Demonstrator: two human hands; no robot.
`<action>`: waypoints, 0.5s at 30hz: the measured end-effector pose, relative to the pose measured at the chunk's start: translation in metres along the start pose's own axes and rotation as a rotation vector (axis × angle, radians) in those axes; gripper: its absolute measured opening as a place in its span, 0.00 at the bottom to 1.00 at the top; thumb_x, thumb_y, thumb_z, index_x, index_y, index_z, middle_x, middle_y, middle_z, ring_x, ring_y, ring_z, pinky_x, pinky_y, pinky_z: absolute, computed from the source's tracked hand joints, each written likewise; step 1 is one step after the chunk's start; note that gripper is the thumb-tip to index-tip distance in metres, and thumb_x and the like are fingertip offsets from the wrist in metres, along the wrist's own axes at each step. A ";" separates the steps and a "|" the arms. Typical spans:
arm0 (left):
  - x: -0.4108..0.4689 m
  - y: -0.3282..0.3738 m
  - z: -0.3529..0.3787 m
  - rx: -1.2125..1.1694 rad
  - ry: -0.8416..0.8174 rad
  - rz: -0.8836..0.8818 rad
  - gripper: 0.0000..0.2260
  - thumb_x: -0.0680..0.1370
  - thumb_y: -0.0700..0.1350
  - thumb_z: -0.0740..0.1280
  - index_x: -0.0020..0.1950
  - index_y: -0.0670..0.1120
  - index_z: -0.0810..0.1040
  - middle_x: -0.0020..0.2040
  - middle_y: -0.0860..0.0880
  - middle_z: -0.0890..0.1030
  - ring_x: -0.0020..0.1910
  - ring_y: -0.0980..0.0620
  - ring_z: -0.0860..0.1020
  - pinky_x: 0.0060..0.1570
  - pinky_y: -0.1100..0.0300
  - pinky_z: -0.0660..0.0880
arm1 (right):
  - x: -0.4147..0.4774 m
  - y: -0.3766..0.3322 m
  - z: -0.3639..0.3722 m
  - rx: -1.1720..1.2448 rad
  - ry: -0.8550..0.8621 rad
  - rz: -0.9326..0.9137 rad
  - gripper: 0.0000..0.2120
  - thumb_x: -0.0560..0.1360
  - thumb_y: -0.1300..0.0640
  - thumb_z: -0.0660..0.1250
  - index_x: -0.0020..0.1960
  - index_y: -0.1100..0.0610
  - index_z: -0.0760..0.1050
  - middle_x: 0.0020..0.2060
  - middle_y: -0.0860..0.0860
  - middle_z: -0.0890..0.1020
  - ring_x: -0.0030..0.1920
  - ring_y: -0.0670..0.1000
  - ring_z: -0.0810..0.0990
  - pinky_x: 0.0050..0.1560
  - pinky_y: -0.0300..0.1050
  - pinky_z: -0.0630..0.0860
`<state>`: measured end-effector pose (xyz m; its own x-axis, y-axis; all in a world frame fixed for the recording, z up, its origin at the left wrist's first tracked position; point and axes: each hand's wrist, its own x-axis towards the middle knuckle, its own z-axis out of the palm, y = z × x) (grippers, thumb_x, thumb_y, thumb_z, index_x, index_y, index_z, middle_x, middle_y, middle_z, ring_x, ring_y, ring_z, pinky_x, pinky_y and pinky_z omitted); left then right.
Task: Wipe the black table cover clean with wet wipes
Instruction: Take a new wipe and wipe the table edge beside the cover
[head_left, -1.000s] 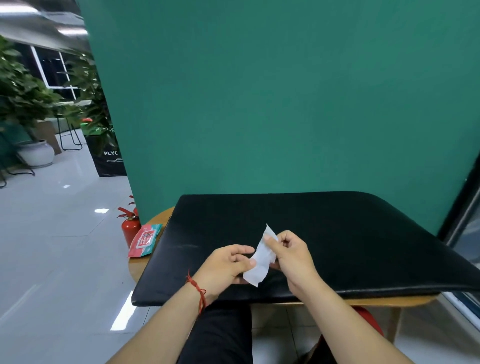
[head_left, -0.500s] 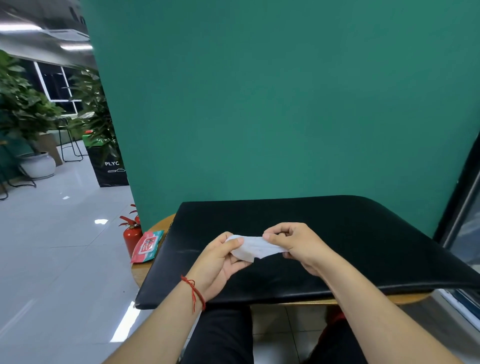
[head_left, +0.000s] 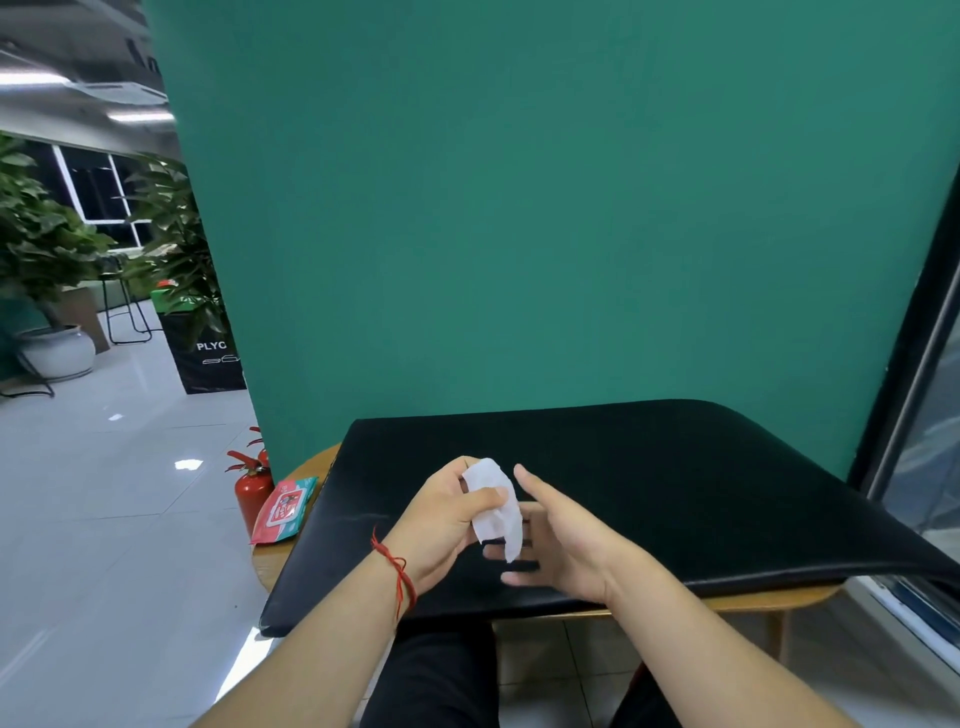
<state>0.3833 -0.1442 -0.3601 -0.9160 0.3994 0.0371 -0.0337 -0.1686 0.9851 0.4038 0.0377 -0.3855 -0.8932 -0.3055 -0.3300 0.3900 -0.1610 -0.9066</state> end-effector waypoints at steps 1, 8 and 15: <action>0.000 0.000 0.000 0.031 0.009 0.000 0.11 0.80 0.34 0.70 0.62 0.38 0.76 0.52 0.41 0.85 0.54 0.40 0.85 0.49 0.43 0.83 | 0.000 0.002 0.002 0.073 -0.011 -0.019 0.30 0.80 0.33 0.68 0.66 0.57 0.84 0.59 0.55 0.86 0.58 0.55 0.83 0.67 0.58 0.80; 0.002 -0.016 -0.014 0.170 0.180 -0.050 0.14 0.81 0.32 0.67 0.65 0.43 0.76 0.56 0.42 0.86 0.52 0.46 0.87 0.50 0.47 0.85 | -0.002 -0.017 0.004 0.148 0.279 -0.342 0.16 0.80 0.47 0.75 0.59 0.58 0.81 0.54 0.58 0.87 0.52 0.56 0.86 0.47 0.50 0.80; -0.004 -0.063 -0.011 0.002 0.278 -0.280 0.08 0.81 0.31 0.64 0.57 0.38 0.80 0.60 0.41 0.81 0.51 0.46 0.88 0.49 0.50 0.85 | -0.009 -0.011 0.006 -0.248 0.466 -0.480 0.15 0.80 0.38 0.71 0.45 0.50 0.81 0.47 0.54 0.83 0.52 0.59 0.82 0.48 0.56 0.80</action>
<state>0.3847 -0.1446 -0.4241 -0.9448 0.1707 -0.2796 -0.2970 -0.0862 0.9510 0.4088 0.0369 -0.3715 -0.9778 0.1879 0.0931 -0.0835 0.0584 -0.9948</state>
